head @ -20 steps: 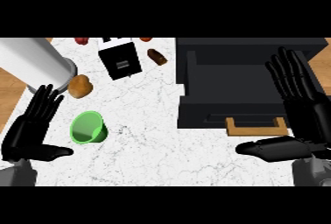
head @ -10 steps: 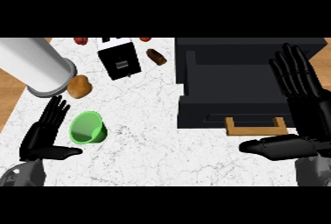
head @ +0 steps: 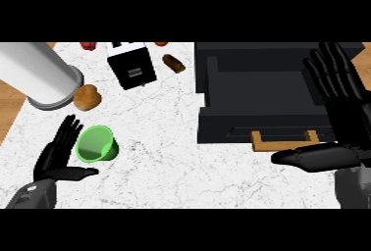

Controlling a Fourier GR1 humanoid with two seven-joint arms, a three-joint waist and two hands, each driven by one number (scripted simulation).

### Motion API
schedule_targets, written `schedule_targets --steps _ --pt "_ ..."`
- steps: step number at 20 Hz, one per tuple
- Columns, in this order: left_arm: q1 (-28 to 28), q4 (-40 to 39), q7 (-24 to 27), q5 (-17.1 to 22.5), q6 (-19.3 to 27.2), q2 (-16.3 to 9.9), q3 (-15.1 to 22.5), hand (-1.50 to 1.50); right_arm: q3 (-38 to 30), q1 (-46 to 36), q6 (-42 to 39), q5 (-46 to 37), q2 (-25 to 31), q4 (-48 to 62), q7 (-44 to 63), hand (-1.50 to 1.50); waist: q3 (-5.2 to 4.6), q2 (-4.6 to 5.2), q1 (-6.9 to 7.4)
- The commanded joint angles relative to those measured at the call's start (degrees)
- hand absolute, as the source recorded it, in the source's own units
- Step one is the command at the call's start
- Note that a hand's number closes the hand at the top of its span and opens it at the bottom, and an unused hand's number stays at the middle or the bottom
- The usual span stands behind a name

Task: Pick up the cup, place it into the drawer and close the drawer

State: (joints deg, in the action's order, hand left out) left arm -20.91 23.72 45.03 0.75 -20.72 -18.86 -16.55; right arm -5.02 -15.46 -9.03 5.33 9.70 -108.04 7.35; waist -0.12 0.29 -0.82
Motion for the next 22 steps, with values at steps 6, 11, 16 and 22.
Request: schedule_targets --steps 6,11,16,22 --pt "-3.1 -11.8 12.7 -2.3 0.2 0.0 -0.7 -1.50 0.5 -0.5 -0.5 0.4 -0.3 -0.2 -0.1 -1.50 -0.21 0.47 -0.97" --pt "-4.6 -13.3 13.7 -3.4 1.0 0.6 0.0 -1.50 -2.0 -1.4 -1.8 2.1 1.5 1.8 0.0 -1.50 -0.17 0.46 -0.84" --pt "-6.8 -13.1 13.9 -3.7 3.2 2.4 0.1 -1.50 -2.2 -3.7 -0.4 2.3 1.9 -0.4 4.0 -1.50 -0.15 0.32 -0.79" --pt "-8.9 -14.4 12.3 -3.3 0.5 2.9 -0.3 -1.50 -0.2 -0.1 0.6 -0.4 -0.3 -1.2 0.9 -1.50 -0.11 0.30 -0.83"
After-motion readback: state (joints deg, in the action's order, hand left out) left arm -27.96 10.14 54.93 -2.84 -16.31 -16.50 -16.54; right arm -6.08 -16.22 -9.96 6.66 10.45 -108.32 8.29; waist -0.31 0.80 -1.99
